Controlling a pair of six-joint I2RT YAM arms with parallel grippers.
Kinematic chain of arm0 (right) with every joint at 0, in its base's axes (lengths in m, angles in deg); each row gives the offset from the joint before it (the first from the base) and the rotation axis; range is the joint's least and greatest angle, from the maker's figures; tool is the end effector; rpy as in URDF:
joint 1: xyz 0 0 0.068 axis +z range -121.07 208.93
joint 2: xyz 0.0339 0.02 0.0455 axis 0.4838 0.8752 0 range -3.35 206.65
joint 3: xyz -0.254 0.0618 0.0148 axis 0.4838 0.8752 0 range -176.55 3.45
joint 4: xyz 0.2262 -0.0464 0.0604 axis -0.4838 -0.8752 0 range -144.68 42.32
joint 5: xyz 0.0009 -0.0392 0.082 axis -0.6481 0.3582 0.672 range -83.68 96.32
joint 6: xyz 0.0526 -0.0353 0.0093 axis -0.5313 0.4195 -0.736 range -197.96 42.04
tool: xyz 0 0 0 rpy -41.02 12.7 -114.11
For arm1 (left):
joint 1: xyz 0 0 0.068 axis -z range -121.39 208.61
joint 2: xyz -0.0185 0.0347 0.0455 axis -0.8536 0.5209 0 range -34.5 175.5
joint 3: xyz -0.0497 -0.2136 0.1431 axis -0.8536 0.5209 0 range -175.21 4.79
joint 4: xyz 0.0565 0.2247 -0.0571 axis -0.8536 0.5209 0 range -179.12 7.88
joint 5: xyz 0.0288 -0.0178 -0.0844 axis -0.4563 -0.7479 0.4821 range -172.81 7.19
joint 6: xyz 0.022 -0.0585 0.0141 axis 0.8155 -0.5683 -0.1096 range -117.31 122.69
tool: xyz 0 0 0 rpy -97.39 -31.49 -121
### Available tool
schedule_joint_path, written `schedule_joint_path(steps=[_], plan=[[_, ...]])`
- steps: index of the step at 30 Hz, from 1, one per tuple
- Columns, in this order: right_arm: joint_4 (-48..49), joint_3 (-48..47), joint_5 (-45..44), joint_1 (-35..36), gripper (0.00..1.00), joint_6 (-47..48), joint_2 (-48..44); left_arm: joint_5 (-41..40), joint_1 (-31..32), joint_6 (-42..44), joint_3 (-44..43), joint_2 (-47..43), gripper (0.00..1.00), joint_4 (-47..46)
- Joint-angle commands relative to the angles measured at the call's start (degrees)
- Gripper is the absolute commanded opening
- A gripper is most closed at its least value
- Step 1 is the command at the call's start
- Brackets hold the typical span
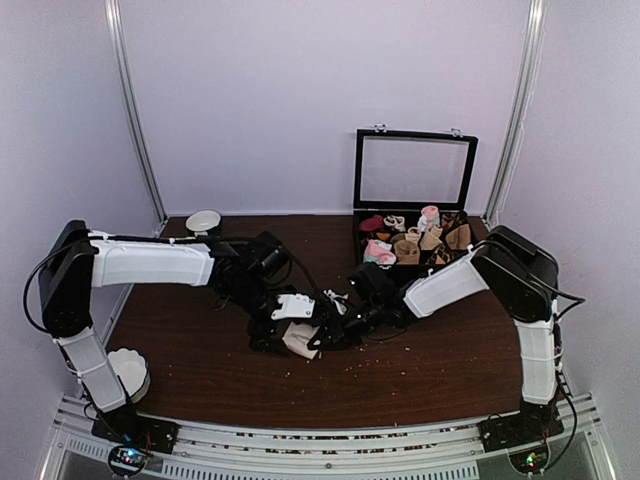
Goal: Roll the socks
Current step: Roll the sock at the center of the board.
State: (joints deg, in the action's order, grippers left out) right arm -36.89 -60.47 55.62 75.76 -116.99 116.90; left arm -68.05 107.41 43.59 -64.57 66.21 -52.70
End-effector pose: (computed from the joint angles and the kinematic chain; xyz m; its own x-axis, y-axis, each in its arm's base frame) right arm 0.2421 0.3131 0.1056 -0.9076 -0.3673 -0.2034 -0.3442 0.3735 0.8614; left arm 0.2096 -0.2586 0.1854 0.0571 0.8960 -0.4404 0.9971 -0.0294 0.0695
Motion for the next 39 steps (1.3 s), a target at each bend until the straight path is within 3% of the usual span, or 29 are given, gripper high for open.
schedule_joint_path(steps=[1, 4, 6, 8, 11, 13, 18, 24, 31, 39], plan=[[-8.2, 3.6, -4.1, -0.7, 0.0, 1.2, 3.9, -15.5, -2.0, -3.9, -9.6, -1.9, 0.98, 9.3], [-8.6, 3.7, -4.4, -1.0, 0.0, 1.8, 4.2, -24.5, -3.9, -10.2, -12.3, -3.0, 0.98, 11.7], [-8.8, 3.7, -4.6, -1.1, 0.0, 2.2, 4.6, -22.6, -7.8, -14.8, -11.9, -7.0, 0.98, 12.4], [-8.7, 3.9, -4.5, -1.1, 0.0, 2.3, 5.0, -25.7, -11.7, -19.2, -8.5, -10.9, 0.98, 6.9], [-7.5, 4.4, -3.6, -1.3, 0.0, 1.0, 5.6, -39.8, -9.8, -13.1, -3.3, -9.1, 0.98, 2.9], [-8.3, 4.0, -3.3, -1.3, 0.0, 1.0, 5.9, -41.3, -9.8, -12.3, -0.8, -7.4, 0.98, 1.8], [-10.9, 3.3, -3.4, -1.3, 0.0, 1.0, 5.2, -36.3, -10.1, -13.1, 1.8, -5.3, 0.98, 1.1], [-9.9, 3.8, -3.7, -1.4, 0.0, -0.1, 4.9, -19.2, -7.7, -12.4, 2.1, -8.3, 0.98, 4.6], [-8.7, 2.3, -4.0, -1.2, 0.0, -1.4, 5.9, -1.7, 0.3, -4.0, 11.5, -13.4, 0.98, -4.9], [-7.3, 3.2, -4.7, -1.2, 0.0, -1.8, 6.1, 4.6, 1.5, 4.9, 14.3, -9.4, 0.98, -13.2]])
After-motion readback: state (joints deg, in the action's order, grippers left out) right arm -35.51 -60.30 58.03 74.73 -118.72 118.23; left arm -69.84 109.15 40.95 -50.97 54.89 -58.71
